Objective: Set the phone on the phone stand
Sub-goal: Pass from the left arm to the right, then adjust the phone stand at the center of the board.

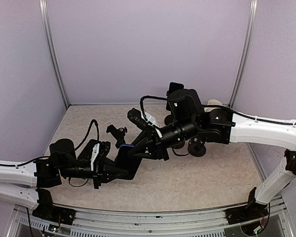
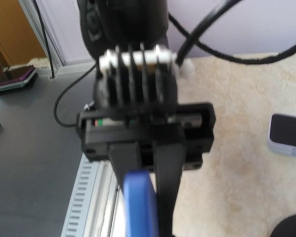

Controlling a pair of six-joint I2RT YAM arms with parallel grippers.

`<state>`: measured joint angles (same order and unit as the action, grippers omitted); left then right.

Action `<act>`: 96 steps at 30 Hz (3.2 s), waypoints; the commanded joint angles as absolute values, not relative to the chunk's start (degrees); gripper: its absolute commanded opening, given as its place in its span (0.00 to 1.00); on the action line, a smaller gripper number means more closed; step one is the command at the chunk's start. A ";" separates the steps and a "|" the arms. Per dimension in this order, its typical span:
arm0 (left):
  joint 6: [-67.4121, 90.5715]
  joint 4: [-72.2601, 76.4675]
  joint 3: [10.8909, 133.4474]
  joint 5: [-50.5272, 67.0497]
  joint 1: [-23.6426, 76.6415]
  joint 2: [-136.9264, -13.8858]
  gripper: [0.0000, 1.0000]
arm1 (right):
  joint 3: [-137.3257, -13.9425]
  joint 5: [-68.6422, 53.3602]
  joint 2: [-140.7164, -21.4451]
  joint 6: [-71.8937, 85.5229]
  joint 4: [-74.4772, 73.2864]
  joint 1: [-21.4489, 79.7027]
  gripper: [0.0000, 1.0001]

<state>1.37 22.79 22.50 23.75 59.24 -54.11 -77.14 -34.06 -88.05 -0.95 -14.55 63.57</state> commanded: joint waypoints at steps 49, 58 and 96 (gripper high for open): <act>-0.20 27.87 23.20 22.94 59.76 -54.32 0.00 | -71.48 -36.55 -87.53 4.53 0.00 63.19 0.26; -0.12 28.31 22.86 22.76 59.94 -54.40 0.00 | -71.47 -37.66 -87.80 4.15 0.16 63.19 0.08; 2.55 24.30 22.90 13.32 33.27 -44.97 0.78 | -68.90 -26.17 -76.99 -1.69 -12.13 58.89 0.00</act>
